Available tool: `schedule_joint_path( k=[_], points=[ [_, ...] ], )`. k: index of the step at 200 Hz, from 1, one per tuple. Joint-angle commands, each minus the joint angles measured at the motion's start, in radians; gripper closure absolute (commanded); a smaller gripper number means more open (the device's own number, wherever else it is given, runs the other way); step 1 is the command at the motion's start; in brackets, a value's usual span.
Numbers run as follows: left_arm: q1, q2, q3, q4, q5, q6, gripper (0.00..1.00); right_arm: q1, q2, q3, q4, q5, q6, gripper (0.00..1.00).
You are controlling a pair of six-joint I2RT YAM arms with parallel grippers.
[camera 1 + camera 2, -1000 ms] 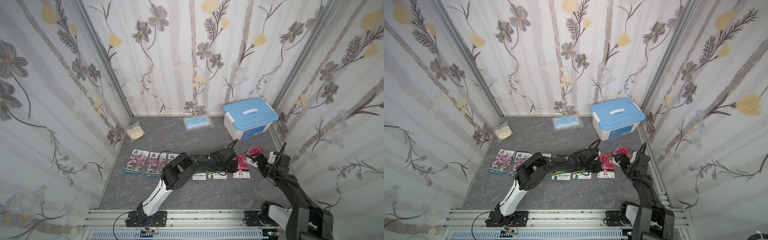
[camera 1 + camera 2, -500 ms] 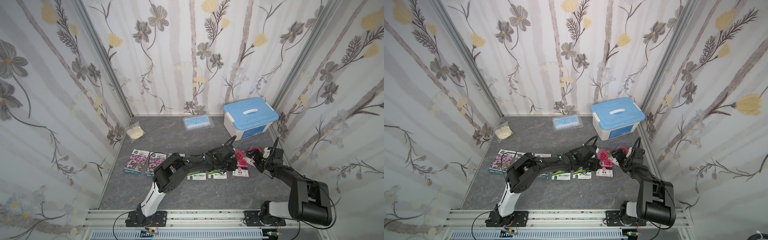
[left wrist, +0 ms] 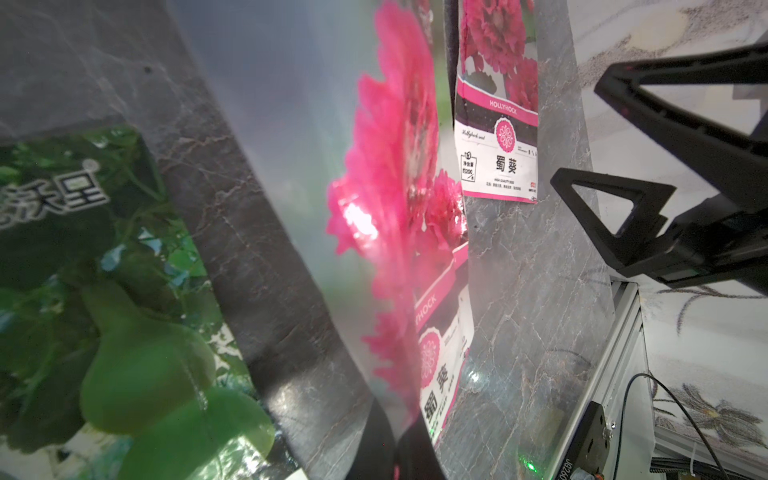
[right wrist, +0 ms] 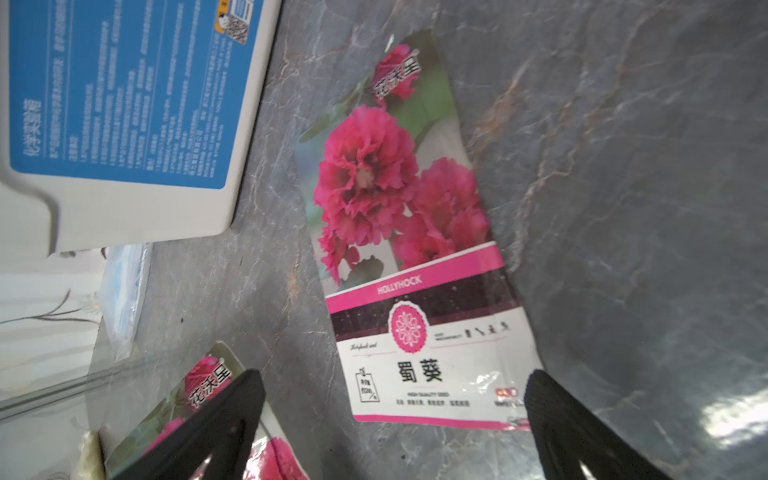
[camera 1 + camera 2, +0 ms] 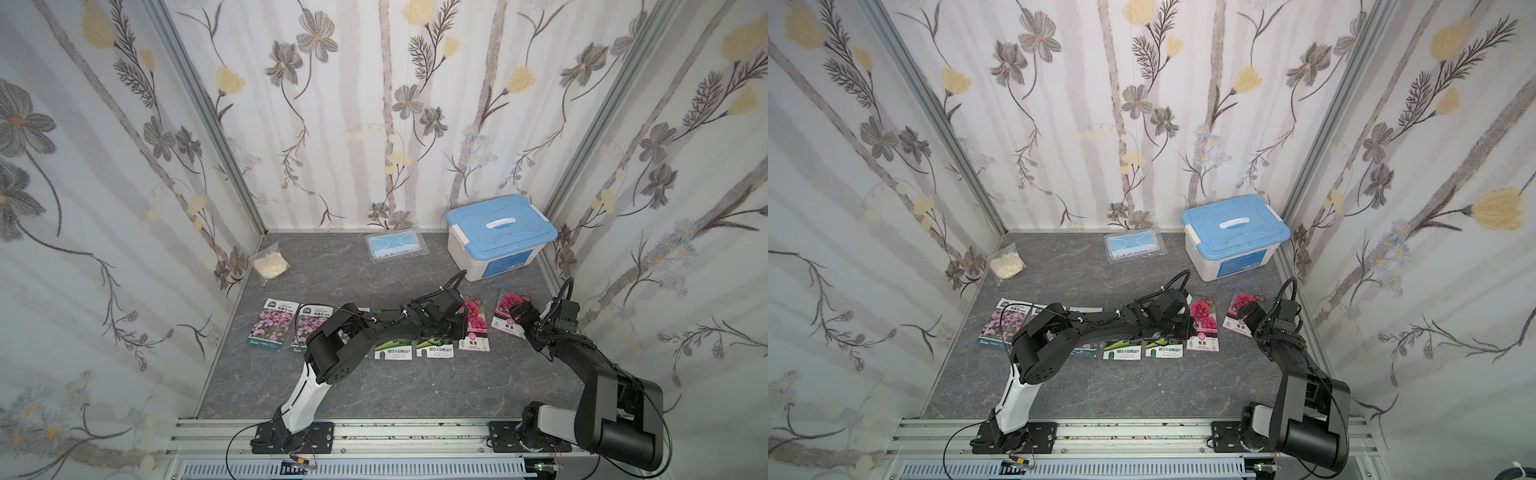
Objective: Arrange the seed packets in a row
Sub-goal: Adjust the seed packet at the center of the board, then place the seed packet at the center of the board.
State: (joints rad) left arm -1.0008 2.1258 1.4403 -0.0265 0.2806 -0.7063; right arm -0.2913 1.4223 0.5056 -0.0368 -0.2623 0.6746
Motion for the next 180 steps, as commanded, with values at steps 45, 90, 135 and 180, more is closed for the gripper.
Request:
schedule_joint_path(
  k=[45,90,135,180],
  points=[
    [0.001,0.062,0.064,-0.025,0.008,0.005,1.0,-0.012,-0.131,-0.023,-0.017,-0.053,-0.029,0.0],
    [-0.001,0.105,0.092,-0.062,0.006,-0.019,0.97,-0.011,-0.176,-0.025,-0.031,-0.101,-0.031,0.0],
    [-0.01,0.121,0.119,-0.104,-0.005,-0.025,0.82,-0.011,-0.19,-0.049,-0.014,-0.127,-0.03,0.0],
    [-0.014,0.122,0.137,-0.134,-0.011,-0.025,0.75,-0.011,-0.193,-0.067,-0.002,-0.138,-0.031,0.0]
  ],
)
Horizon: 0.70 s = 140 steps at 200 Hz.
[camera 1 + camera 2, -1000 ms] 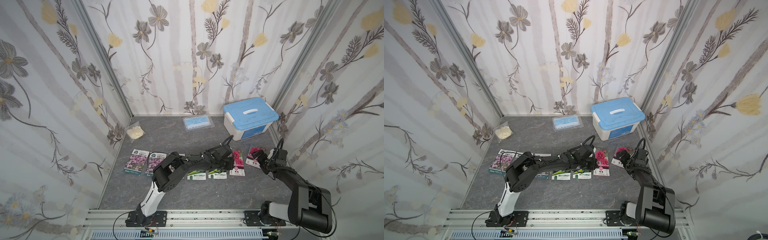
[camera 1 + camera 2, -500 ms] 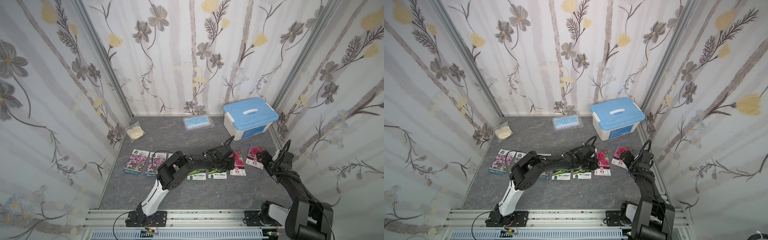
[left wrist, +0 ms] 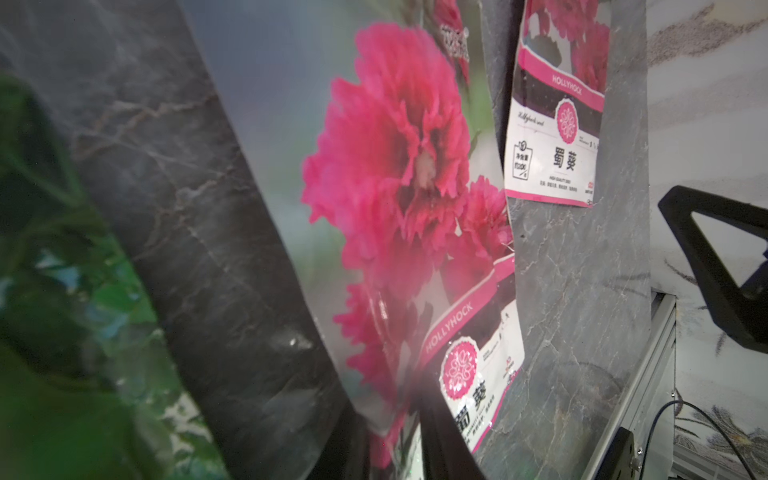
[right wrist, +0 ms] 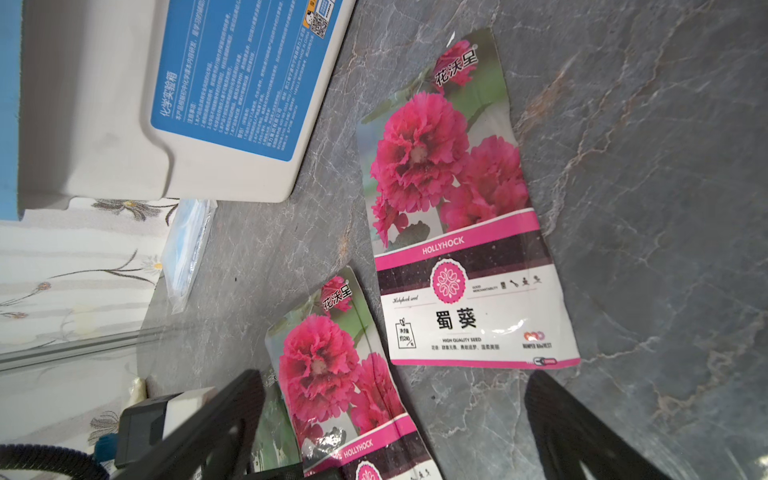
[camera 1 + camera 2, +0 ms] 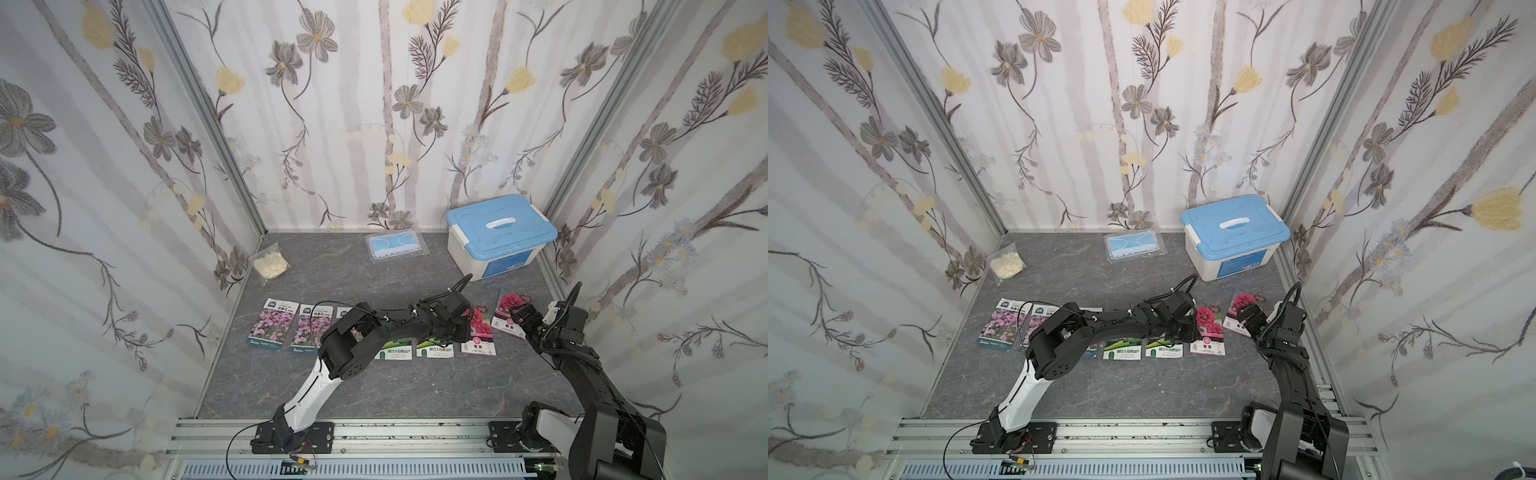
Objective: Arrange the seed packets in a row
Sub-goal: Place the seed packet at the center of the board.
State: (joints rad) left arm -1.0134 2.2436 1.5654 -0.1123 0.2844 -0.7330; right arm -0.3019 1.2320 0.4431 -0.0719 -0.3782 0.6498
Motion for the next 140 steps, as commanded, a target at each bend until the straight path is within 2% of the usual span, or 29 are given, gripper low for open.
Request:
schedule_joint_path(
  k=[1,23,59,71,102,140],
  points=[
    [-0.001,0.004,0.012,-0.047,-0.016,0.001,0.75,0.001,-0.003,-0.005,0.034,-0.022,-0.006,0.0],
    [-0.002,-0.001,0.015,-0.065,-0.023,0.001,0.72,0.001,-0.003,-0.009,0.039,-0.028,-0.005,0.0],
    [-0.005,-0.015,0.013,-0.089,-0.036,0.003,0.6,0.001,-0.002,-0.015,0.049,-0.04,-0.005,0.0],
    [-0.005,-0.023,0.01,-0.093,-0.043,0.004,0.54,0.003,-0.002,-0.017,0.053,-0.046,-0.007,0.0],
    [-0.016,-0.082,-0.002,-0.122,-0.074,0.022,0.31,0.043,-0.001,-0.002,0.034,-0.024,-0.032,0.0],
    [-0.016,-0.191,-0.024,-0.152,-0.119,0.048,0.15,0.162,0.055,0.048,0.031,-0.022,-0.035,0.0]
  ],
)
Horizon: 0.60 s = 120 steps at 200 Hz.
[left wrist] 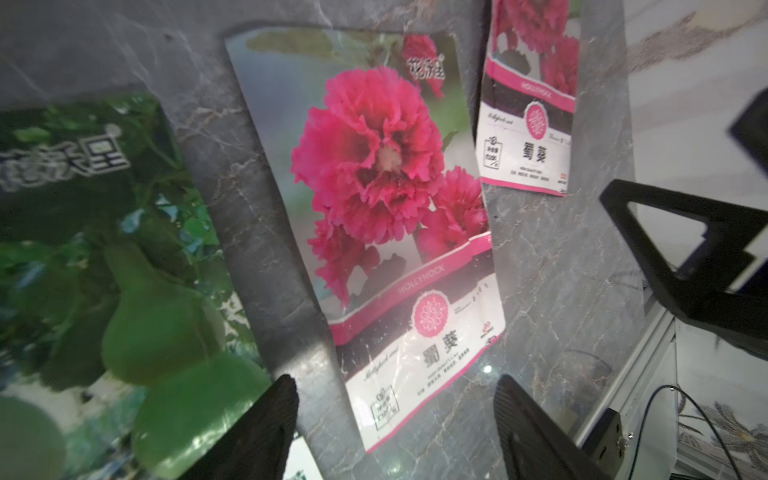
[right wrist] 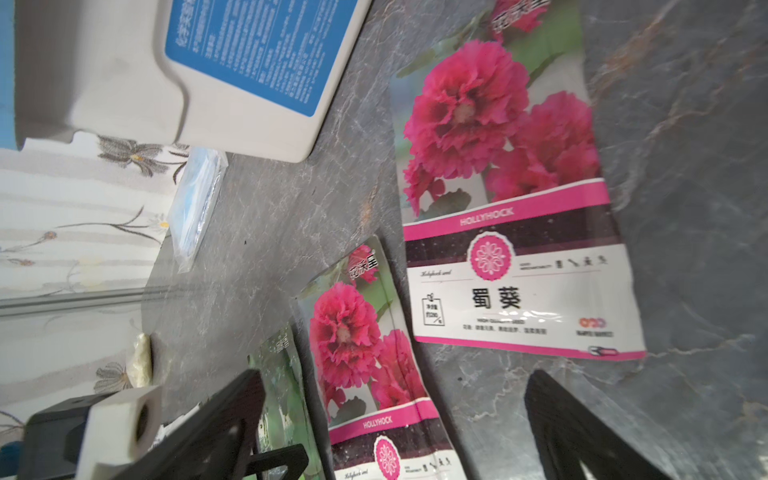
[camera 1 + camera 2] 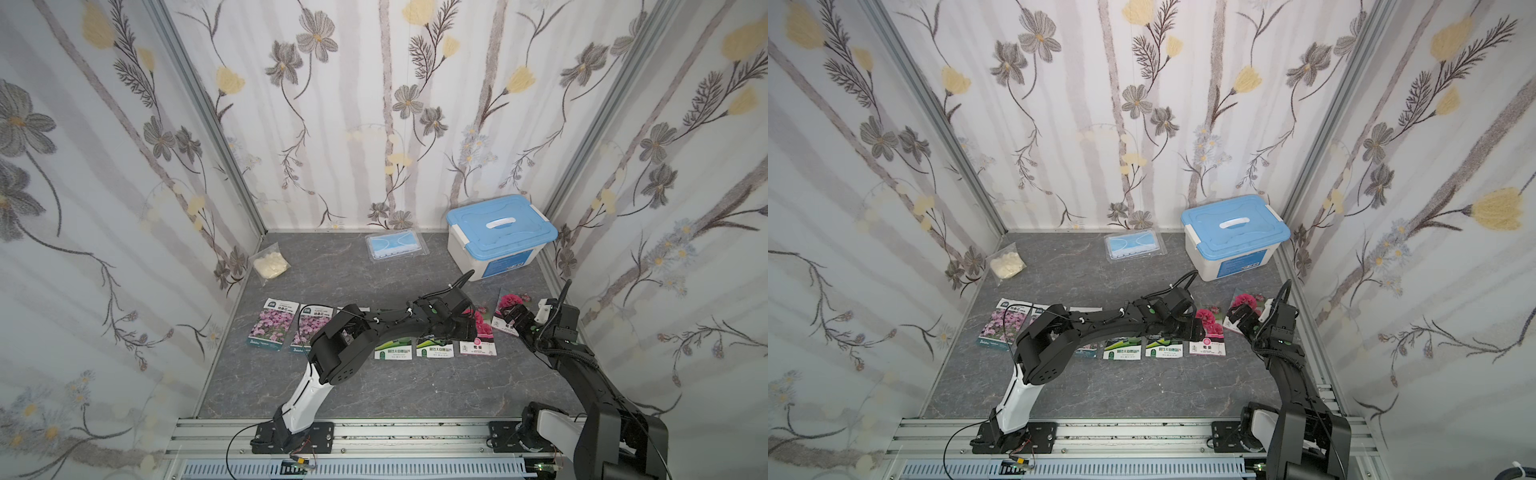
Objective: Arrange the seed packets in a row
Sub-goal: Place the seed packet at the center of the board.
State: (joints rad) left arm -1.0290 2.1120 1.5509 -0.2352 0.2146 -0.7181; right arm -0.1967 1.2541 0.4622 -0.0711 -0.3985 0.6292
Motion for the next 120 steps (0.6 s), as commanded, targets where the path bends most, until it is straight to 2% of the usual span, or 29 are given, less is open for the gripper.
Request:
schedule_joint_path(
  k=[1,62,120],
  points=[
    [0.0,-0.063,-0.01,-0.031,-0.051,0.034,0.14,0.06,0.035,0.03,0.031,-0.002,-0.014,0.0],
    [0.014,-0.172,-0.074,-0.027,-0.082,0.051,0.12,0.222,0.206,0.092,0.098,0.008,0.002,0.0],
    [0.035,-0.189,-0.147,0.011,-0.078,0.04,0.11,0.305,0.301,0.169,0.094,0.046,-0.01,0.0]
  ],
)
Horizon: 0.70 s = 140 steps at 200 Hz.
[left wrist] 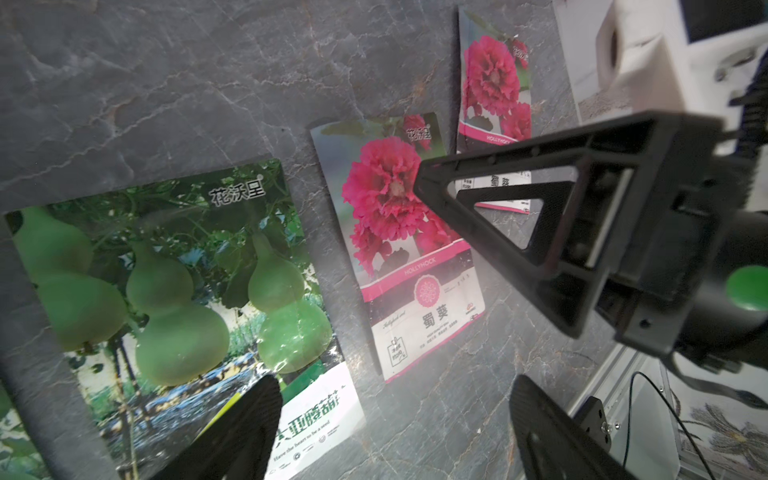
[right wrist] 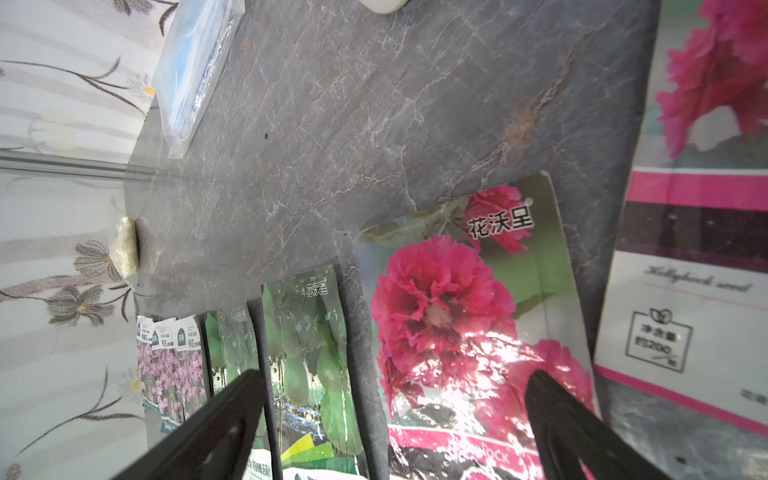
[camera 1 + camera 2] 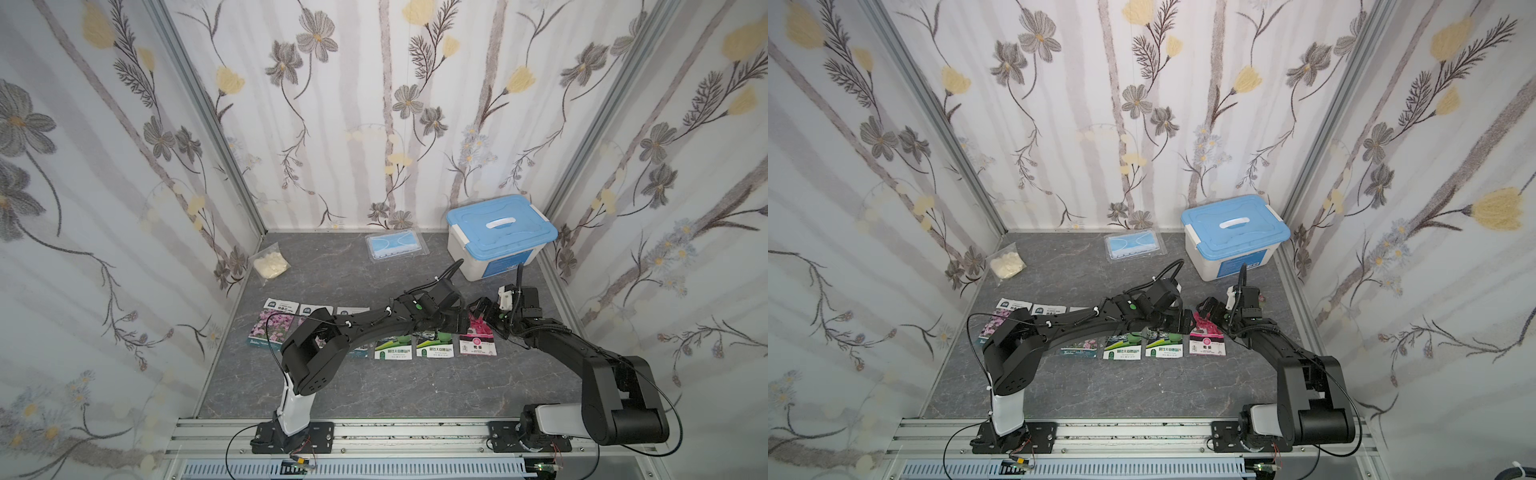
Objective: Arrange the seed packets in a row
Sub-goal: Place the seed packet at the center of the board.
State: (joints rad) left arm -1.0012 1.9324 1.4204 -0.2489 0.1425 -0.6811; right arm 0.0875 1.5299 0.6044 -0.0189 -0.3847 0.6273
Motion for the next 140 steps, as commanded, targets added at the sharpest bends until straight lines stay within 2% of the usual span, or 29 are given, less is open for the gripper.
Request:
schedule_joint_path(
  k=[1,140],
  points=[
    [0.007,-0.01,-0.018,0.026,-0.005,0.003,0.11,0.023,0.027,0.027,0.041,0.031,-0.01,0.0],
    [0.032,-0.037,-0.081,0.066,0.001,-0.004,0.11,0.142,0.135,0.058,0.077,0.046,0.022,0.0]
  ],
)
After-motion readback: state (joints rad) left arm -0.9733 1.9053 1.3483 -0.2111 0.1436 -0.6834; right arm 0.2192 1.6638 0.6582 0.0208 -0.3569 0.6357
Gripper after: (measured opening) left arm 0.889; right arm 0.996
